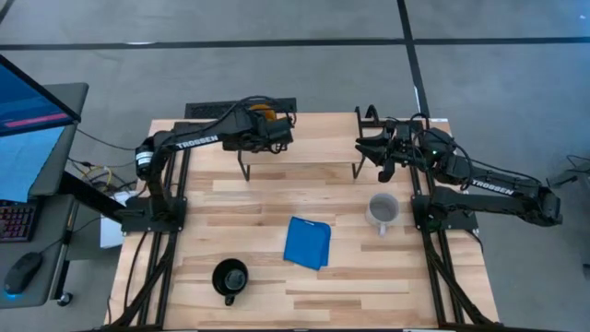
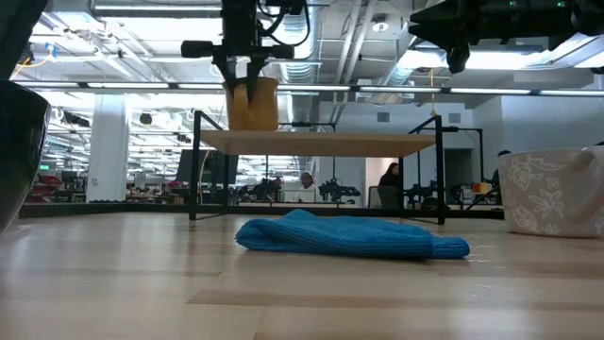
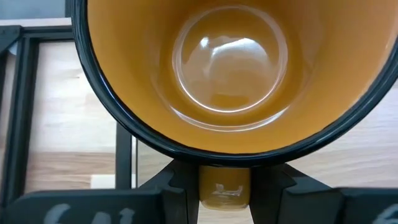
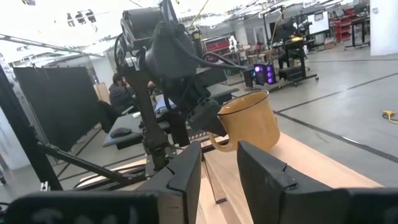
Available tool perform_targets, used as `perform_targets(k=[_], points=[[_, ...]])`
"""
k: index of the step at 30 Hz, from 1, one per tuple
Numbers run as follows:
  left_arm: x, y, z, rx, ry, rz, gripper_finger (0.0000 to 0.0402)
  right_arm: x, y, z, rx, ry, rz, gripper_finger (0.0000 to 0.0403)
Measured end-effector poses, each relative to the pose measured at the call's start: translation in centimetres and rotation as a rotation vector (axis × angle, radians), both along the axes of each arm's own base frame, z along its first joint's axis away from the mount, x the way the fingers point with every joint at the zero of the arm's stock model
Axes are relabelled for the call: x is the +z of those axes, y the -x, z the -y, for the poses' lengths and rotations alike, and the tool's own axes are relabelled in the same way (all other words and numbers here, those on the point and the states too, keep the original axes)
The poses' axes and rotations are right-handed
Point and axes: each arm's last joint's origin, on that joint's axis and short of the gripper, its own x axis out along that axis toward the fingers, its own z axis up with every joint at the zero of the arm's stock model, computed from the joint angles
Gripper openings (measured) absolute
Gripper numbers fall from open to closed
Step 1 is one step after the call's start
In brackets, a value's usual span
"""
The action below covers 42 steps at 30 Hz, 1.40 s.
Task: Stack small to large cups/mugs on shelf
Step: Put the yellow mug on the shelf
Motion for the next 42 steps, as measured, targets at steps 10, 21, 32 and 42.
perform_targets(k=[10, 21, 32, 42], points=[[0.0, 0.0, 0.0, 0.010, 0.013, 0.007, 0.0080, 0.0, 0.0, 0.0, 0.000, 0.000, 0.000, 0.0127], [-1.5, -1.2, -0.3, -0.005, 0.015, -0.026, 0.0080, 0.0, 0.0, 0.0, 0.000, 0.001, 0.000, 0.0127], [-1.9, -1.5, -0.5, 0.002, 0.014, -0.025, 0.0093, 0.1, 0.0, 0.0, 0.000, 0.004, 0.005, 0.0127], [-2.3, -1.7, -0.6, -0.003, 0.092, -0.005, 0.0160, 0.1, 0.0, 0.0, -0.001, 0.004, 0.005, 0.0127]])
